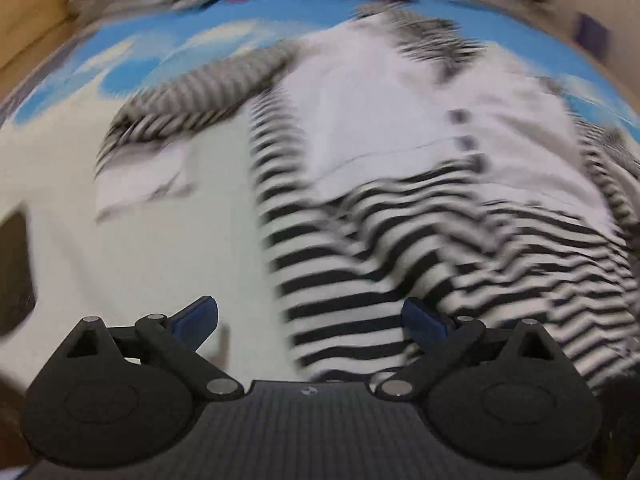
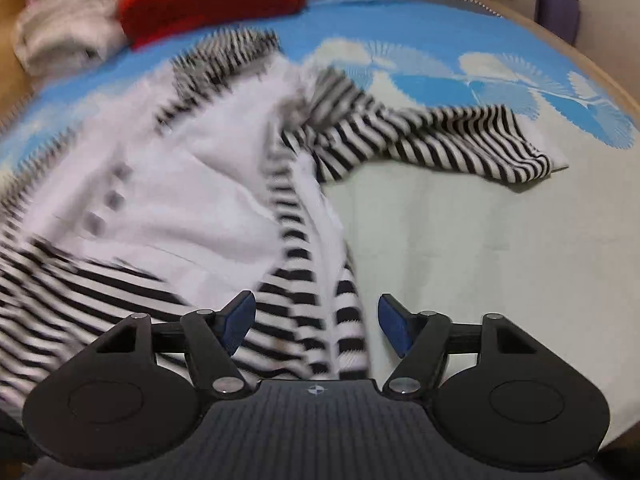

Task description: Fold small clothes

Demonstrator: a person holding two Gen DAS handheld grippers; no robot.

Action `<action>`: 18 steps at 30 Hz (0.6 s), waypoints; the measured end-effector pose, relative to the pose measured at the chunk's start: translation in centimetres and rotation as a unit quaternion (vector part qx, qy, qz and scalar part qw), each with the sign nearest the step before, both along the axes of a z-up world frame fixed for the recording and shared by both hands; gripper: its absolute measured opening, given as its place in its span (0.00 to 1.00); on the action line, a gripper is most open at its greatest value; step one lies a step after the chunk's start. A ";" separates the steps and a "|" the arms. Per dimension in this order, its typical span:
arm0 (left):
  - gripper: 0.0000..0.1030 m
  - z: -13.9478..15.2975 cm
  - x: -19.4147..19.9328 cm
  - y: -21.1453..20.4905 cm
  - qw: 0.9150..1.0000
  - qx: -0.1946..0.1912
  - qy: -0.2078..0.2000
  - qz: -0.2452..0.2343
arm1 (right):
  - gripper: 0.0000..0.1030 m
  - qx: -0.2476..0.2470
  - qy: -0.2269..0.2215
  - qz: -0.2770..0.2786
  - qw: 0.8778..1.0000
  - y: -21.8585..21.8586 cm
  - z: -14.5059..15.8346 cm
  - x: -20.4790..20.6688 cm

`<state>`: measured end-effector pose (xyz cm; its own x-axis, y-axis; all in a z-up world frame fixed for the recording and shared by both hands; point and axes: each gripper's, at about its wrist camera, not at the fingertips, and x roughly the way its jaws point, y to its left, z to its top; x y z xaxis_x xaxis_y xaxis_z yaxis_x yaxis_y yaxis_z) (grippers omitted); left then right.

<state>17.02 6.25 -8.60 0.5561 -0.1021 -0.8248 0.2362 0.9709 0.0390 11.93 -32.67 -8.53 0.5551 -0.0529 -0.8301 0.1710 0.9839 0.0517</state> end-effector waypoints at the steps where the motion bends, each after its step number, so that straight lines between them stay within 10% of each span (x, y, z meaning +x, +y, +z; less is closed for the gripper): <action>1: 0.98 0.3 -0.1 -0.6 1.000 0.006 -0.015 -0.015 | 0.08 -0.031 0.010 -0.005 0.999 -0.5 -0.7 0.6; 6: 1.00 0.3 1.1 -1.3 1.000 0.020 -0.014 -0.017 | 0.12 0.060 0.003 -0.126 0.990 -8.2 0.2 0.8; 8: 1.00 1.4 2.4 0.0 1.000 0.005 -0.024 0.015 | 0.38 0.122 -0.004 -0.154 0.980 -10.9 0.7 0.7; 12: 1.00 3.4 6.8 2.0 0.993 0.038 -0.057 0.095 | 0.60 0.192 -0.071 -0.289 0.935 -16.8 1.8 2.1; 18: 1.00 3.4 14.3 3.4 0.985 -0.005 -0.066 0.160 | 0.61 0.282 -0.053 -0.352 0.891 -23.8 1.4 12.1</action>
<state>31.31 9.63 -5.21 0.6636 0.0877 -0.7429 -0.0881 0.9954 0.0389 24.03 -56.52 -7.13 0.6259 -0.0103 -0.7798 0.7002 0.4476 0.5561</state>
